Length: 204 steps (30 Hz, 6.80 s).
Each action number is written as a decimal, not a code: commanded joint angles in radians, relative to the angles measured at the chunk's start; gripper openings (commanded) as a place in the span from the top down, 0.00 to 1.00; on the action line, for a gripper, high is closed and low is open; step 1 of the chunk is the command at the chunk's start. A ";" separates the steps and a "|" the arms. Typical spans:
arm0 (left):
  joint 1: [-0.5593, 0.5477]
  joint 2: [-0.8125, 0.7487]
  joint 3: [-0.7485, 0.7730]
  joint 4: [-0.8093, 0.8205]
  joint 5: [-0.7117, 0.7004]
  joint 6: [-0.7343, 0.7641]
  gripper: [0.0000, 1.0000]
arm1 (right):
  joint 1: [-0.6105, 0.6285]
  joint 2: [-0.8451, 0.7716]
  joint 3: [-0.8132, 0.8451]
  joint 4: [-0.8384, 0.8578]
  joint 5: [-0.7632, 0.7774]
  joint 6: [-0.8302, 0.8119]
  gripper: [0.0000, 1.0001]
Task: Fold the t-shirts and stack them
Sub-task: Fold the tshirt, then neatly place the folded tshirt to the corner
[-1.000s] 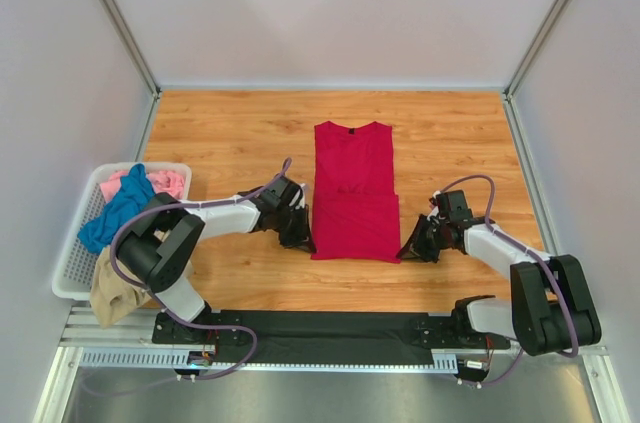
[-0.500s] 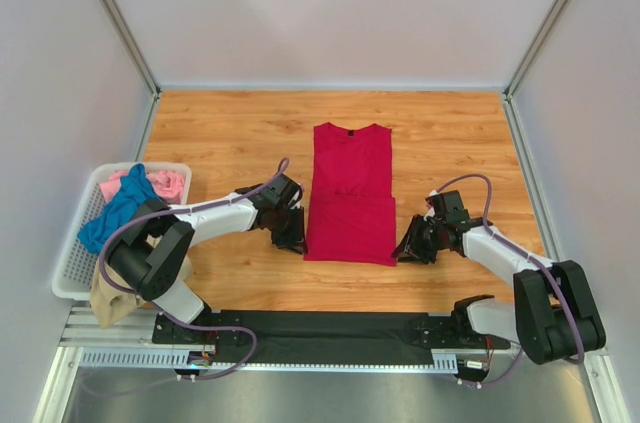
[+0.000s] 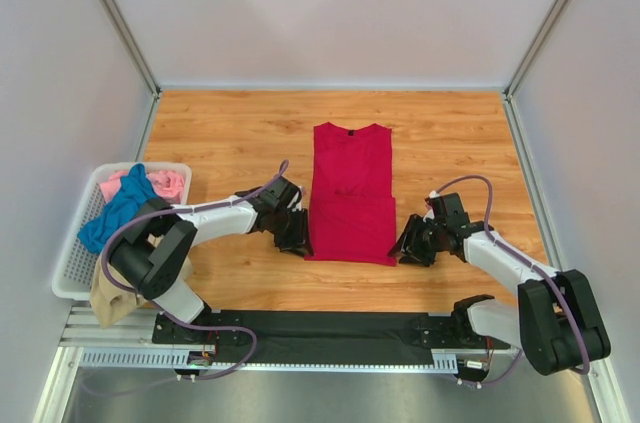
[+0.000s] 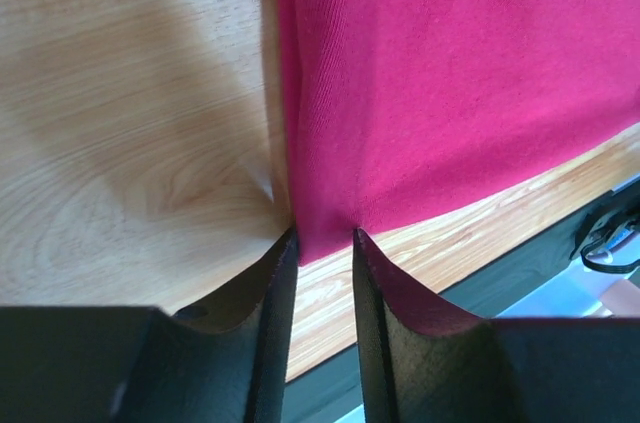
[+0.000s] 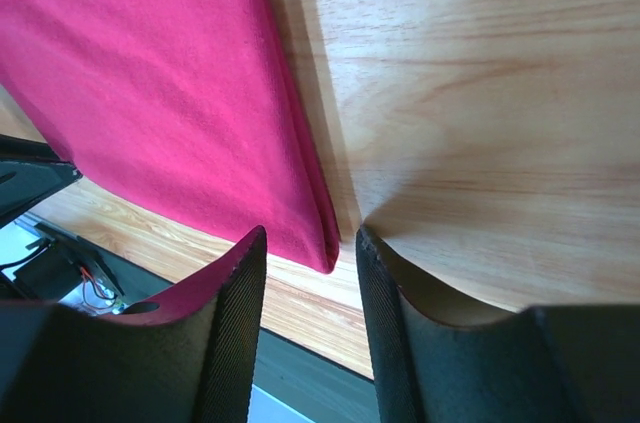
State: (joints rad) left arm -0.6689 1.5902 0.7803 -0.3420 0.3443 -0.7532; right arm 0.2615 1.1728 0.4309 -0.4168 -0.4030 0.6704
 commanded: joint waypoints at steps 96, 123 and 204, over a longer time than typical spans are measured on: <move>0.189 0.141 0.899 -0.535 -0.180 0.213 1.00 | 0.081 0.283 0.871 -0.258 0.322 -0.236 1.00; 0.307 0.589 1.237 -0.048 -0.002 0.235 1.00 | -0.060 0.731 1.186 -0.010 0.224 -0.252 1.00; 0.354 0.968 1.416 0.043 0.153 0.227 0.66 | -0.199 0.968 1.189 0.111 -0.218 -0.308 0.66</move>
State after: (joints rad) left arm -0.3450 2.5713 2.1559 -0.3180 0.5171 -0.5167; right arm 0.0998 2.0697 1.4895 -0.4179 -0.5320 0.3470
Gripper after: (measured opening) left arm 0.337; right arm 0.356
